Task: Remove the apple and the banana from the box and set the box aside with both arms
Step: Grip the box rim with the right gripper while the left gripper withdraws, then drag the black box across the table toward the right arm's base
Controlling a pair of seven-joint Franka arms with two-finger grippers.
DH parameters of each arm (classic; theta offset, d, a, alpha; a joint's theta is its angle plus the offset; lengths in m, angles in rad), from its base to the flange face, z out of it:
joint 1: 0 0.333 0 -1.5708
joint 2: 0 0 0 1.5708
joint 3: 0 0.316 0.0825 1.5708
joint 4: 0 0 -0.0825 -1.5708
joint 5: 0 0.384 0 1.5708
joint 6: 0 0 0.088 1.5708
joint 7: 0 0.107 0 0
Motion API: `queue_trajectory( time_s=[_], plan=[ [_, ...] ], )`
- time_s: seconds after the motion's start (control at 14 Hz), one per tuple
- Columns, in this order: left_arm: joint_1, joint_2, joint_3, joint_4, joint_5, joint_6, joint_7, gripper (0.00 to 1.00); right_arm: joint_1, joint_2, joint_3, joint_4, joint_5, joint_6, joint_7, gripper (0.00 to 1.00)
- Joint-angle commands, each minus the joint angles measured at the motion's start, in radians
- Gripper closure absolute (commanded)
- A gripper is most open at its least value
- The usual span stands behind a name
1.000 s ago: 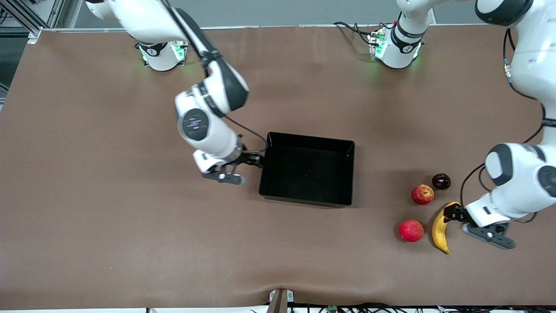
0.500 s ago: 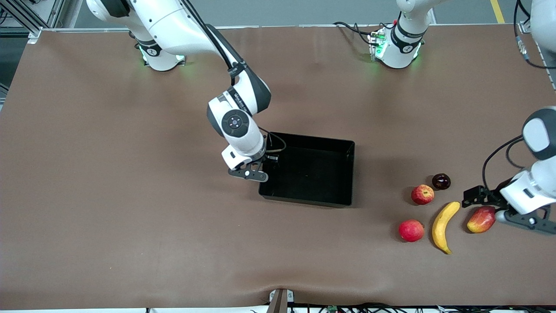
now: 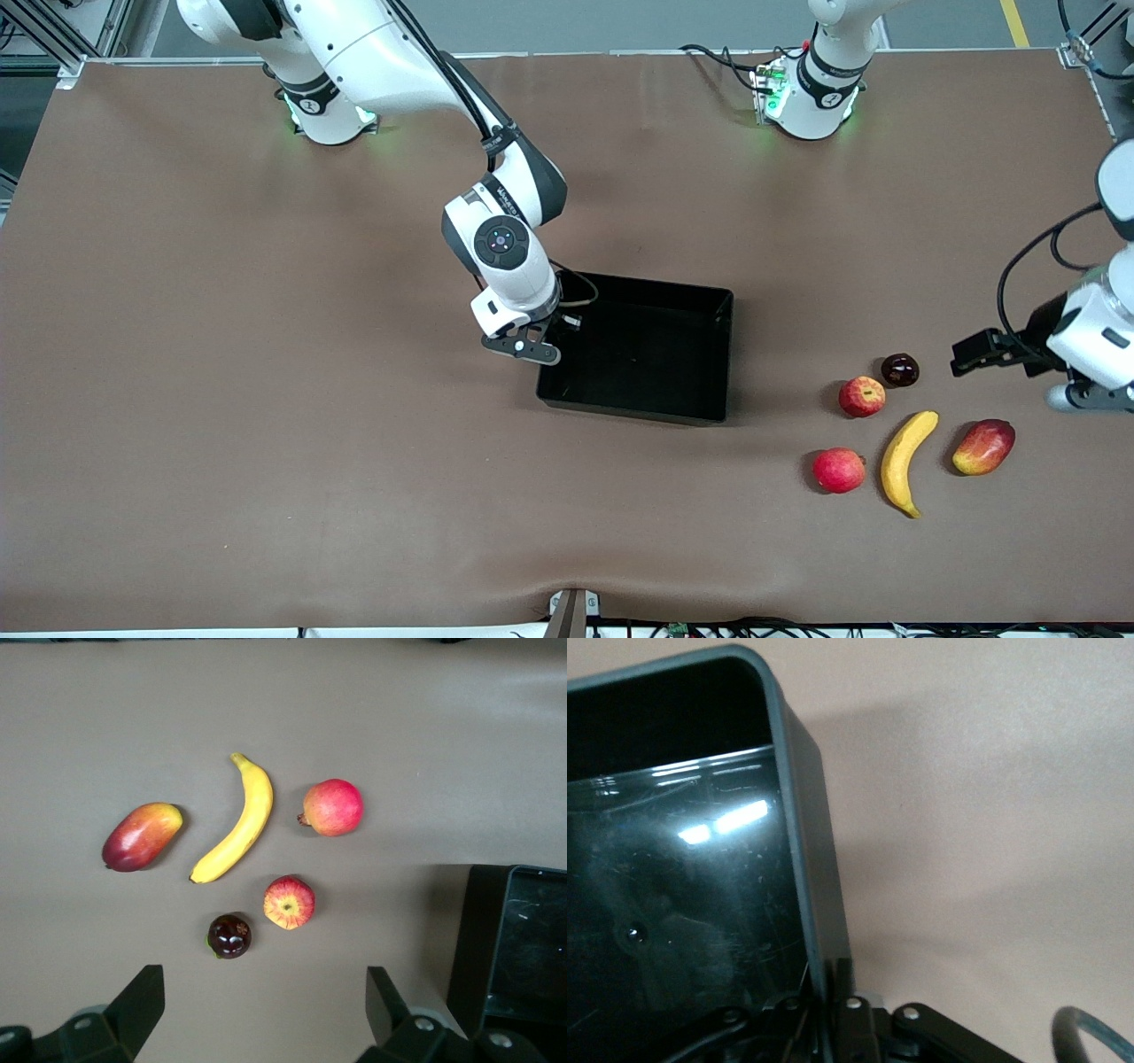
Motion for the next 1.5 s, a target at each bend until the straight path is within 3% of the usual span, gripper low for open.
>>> queue_trajectory(
  time_s=[0.0, 0.14, 0.29, 0.5, 0.57, 0.79, 0.93, 1.14, 1.29, 1.43],
  plan=[
    [0.004, -0.064, -0.016, -0.026, 0.040, -0.027, -0.023, 0.00, -0.012, 0.000, -0.005, 0.042, -0.007, -0.026, 0.022, 1.00],
    [0.004, -0.103, -0.036, -0.026, 0.036, -0.085, -0.030, 0.00, -0.049, -0.022, -0.006, 0.058, -0.007, -0.096, 0.018, 1.00],
    [0.008, -0.149, -0.051, -0.025, 0.026, -0.119, -0.027, 0.00, -0.118, -0.058, -0.006, 0.108, -0.008, -0.249, -0.002, 1.00],
    [-0.011, -0.206, -0.034, -0.026, 0.025, -0.139, -0.024, 0.00, -0.245, -0.138, -0.003, 0.142, -0.002, -0.435, -0.210, 1.00],
    [-0.060, -0.218, 0.004, -0.031, 0.029, -0.139, -0.024, 0.00, -0.287, -0.166, -0.003, 0.135, -0.002, -0.467, -0.272, 1.00],
    [-0.250, -0.278, 0.229, -0.036, 0.019, -0.214, -0.010, 0.00, -0.415, -0.217, -0.006, 0.124, -0.005, -0.597, -0.457, 1.00],
    [-0.316, -0.297, 0.310, -0.037, -0.021, -0.221, -0.007, 0.00, -0.518, -0.259, -0.008, 0.072, -0.008, -0.621, -0.637, 1.00],
    [-0.375, -0.321, 0.358, -0.063, -0.044, -0.234, -0.015, 0.00, -0.679, -0.283, -0.009, -0.005, -0.008, -0.613, -0.878, 1.00],
    [-0.435, -0.329, 0.435, -0.068, -0.066, -0.242, -0.007, 0.00, -0.747, -0.275, -0.011, -0.030, -0.018, -0.590, -0.958, 1.00],
    [-0.432, -0.331, 0.435, -0.069, -0.087, -0.266, -0.001, 0.00, -0.813, -0.267, -0.011, -0.050, -0.019, -0.558, -1.037, 1.00]
  ],
)
